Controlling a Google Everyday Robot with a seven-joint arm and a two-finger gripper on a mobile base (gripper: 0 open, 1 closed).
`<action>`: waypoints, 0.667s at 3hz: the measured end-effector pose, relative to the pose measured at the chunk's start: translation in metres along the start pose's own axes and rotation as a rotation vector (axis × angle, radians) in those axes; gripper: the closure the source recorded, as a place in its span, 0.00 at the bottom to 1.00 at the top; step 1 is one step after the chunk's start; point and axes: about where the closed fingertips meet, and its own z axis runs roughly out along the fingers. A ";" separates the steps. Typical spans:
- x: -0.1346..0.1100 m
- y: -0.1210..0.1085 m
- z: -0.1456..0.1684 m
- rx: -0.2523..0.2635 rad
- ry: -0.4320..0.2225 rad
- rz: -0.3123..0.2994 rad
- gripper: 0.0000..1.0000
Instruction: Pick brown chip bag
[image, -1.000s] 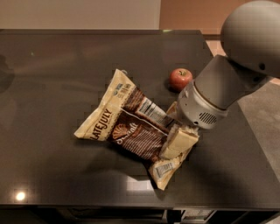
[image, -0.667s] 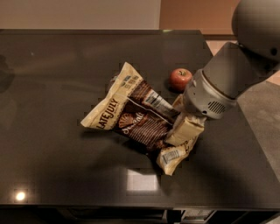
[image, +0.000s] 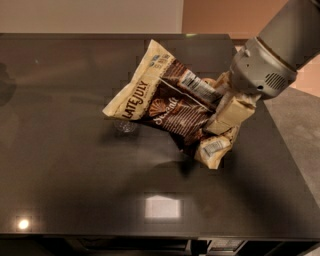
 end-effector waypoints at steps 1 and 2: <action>-0.032 -0.023 -0.051 0.054 -0.073 -0.083 1.00; -0.035 -0.026 -0.051 0.066 -0.078 -0.085 1.00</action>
Offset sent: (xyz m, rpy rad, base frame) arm 0.0174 -0.0046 0.0815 0.0767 -0.0626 0.1031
